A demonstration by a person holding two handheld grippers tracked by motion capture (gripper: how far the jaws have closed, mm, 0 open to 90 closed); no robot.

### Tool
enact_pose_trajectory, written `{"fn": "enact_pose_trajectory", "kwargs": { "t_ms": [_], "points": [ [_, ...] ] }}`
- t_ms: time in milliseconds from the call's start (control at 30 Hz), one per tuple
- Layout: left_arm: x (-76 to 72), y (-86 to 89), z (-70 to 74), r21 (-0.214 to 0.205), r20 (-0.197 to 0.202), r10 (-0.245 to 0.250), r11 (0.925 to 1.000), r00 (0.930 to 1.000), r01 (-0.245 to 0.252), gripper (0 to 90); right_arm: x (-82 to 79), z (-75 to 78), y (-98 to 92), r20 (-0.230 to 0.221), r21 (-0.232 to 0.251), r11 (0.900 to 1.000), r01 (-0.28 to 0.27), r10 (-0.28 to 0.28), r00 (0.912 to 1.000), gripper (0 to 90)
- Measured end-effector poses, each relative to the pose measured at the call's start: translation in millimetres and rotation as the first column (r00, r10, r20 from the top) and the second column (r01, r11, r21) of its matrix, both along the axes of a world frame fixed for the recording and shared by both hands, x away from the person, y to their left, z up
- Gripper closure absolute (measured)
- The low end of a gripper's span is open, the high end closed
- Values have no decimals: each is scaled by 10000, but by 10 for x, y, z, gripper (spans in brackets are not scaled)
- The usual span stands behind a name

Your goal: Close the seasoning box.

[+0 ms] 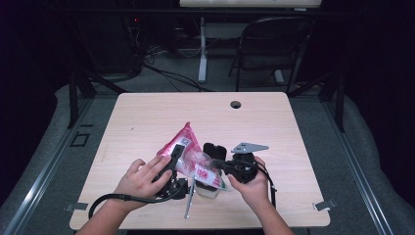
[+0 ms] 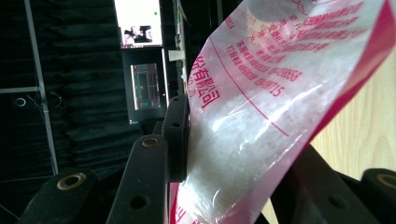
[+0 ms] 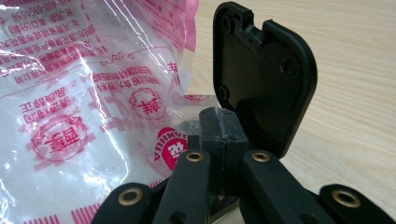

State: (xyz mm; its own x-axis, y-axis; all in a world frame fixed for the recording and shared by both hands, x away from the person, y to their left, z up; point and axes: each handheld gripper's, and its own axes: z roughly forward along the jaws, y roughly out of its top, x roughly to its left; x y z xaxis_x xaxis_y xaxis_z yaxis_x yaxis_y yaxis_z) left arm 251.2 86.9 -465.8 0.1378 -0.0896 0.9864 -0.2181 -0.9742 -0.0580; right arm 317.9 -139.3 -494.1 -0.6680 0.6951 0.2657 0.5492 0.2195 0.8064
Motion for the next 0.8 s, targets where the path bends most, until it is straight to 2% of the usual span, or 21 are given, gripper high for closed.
{"fn": "enact_pose_trajectory", "kwargs": {
  "t_ms": [33, 333, 400, 467, 800],
  "points": [
    [0, 4, -4, -88, -119, 60, 9999, 9999, -61, 675, 0, 0, 0, 3, 19, 10000, 3, -3, 10000, 900],
    [1, 4, -15, -222, -146, 81, 9997, 9999, -84, 674, 2, -1, -1, -43, -26, 10000, -23, 23, 10000, 900],
    [2, 0, -9, -168, 16, -16, 9999, 10000, 17, 674, 2, -2, 2, -53, -1, 10000, -32, 32, 10000, 900],
    [2, 6, -21, -281, -164, 87, 9996, 9998, -92, 674, 1, 0, -1, -40, -44, 10000, -27, 27, 10000, 900],
    [0, 10, -22, -245, -84, 54, 9997, 10000, -56, 674, 2, -1, -2, -23, -20, 10000, -3, 3, 10000, 900]
  ]
}}
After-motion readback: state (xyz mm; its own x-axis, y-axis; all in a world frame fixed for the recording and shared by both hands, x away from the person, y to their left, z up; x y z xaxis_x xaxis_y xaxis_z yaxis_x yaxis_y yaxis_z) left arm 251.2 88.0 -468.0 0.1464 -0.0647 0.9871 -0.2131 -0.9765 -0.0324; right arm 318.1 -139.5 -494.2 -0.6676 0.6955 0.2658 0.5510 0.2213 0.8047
